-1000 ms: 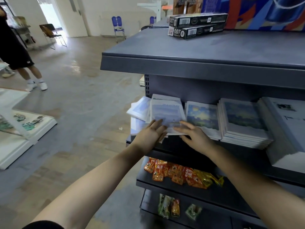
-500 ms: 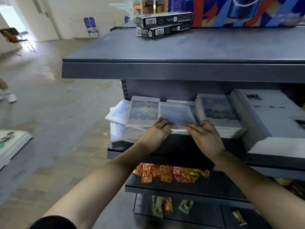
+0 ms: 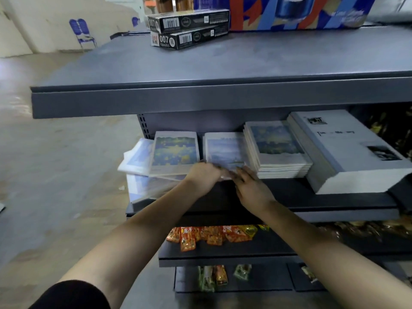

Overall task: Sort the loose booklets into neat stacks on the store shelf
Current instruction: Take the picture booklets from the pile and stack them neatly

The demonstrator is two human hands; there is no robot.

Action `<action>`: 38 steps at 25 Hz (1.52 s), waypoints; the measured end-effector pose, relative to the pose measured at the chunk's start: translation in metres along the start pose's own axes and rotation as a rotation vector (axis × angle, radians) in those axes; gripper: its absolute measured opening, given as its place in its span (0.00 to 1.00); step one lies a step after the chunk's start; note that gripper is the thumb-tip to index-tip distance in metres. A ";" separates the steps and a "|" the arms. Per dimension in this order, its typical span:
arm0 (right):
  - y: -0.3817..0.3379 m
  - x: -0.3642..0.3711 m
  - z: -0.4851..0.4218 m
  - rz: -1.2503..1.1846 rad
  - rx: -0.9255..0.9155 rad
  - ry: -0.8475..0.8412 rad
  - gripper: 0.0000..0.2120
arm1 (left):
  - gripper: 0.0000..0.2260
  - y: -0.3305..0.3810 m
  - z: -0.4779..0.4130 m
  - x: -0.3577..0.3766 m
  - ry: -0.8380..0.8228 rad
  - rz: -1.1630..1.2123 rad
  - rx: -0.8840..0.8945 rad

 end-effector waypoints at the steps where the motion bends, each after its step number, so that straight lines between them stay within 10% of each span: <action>1: -0.001 -0.001 -0.002 -0.028 0.020 0.008 0.27 | 0.16 0.000 -0.002 -0.005 0.008 -0.054 -0.023; 14: -0.010 -0.017 -0.029 -0.002 0.277 0.038 0.13 | 0.21 -0.013 -0.003 0.002 -0.070 0.130 -0.016; 22: -0.121 -0.001 -0.067 -0.137 0.085 0.120 0.25 | 0.37 -0.134 0.079 0.015 -0.017 0.179 -0.215; 38: -0.155 0.023 -0.123 -0.072 0.069 -0.181 0.34 | 0.18 -0.189 0.079 0.017 -0.078 0.363 -0.014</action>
Point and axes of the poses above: each hand's wrist, its own z-axis away from the middle knuckle, its own x-axis out of the palm, y = z × x, the point moved 8 cm from there along -z, towards the middle knuckle, and after that the axes turned 3 degrees about y, right-handed, at the moved point
